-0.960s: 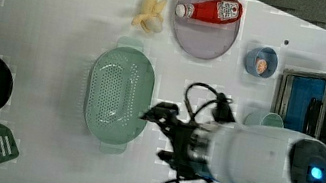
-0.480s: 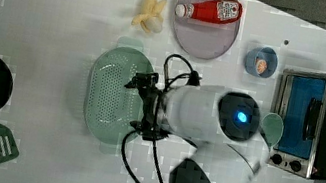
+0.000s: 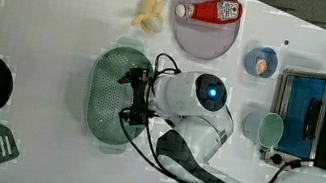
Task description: Drag strainer left to right.
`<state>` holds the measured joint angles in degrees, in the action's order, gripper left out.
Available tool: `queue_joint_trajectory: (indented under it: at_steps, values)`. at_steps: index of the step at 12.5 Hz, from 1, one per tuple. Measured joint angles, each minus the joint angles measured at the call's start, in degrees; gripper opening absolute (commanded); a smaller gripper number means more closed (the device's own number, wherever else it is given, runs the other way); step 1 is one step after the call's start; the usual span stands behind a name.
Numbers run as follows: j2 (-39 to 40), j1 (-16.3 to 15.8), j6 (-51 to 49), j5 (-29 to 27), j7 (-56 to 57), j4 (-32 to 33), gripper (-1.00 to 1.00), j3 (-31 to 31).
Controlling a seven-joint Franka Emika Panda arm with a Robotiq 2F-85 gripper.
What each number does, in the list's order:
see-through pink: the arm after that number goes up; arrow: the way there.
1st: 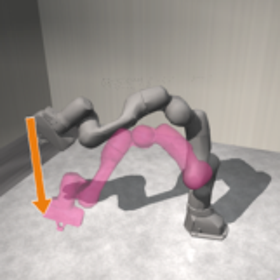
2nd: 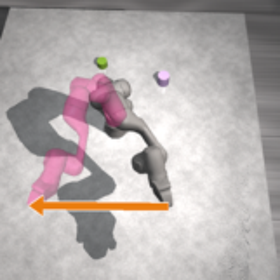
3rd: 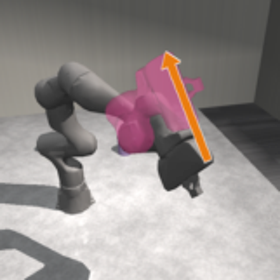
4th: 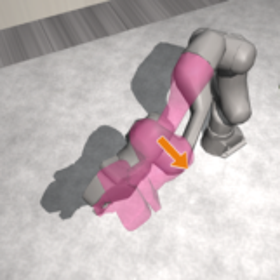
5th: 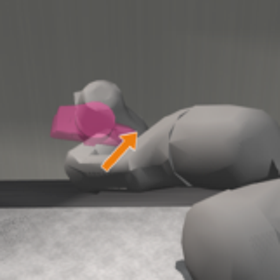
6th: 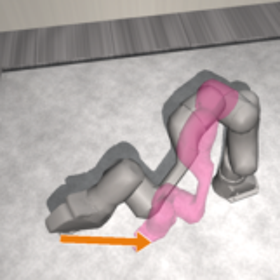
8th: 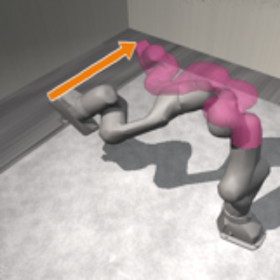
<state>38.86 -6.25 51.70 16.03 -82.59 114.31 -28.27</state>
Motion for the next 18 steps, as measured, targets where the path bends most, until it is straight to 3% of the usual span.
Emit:
queue_joint_trajectory:
  at_steps: [8, 12, 18]
  values:
    - [-6.07, 2.23, 5.99, 1.71, -0.11, 9.01, 1.0, 4.42]
    - [-7.33, 5.72, 8.95, 1.65, -0.28, 12.03, 1.0, 3.11]
    - [-11.89, 8.06, 11.81, 2.41, 1.57, 19.86, 1.0, 5.2]
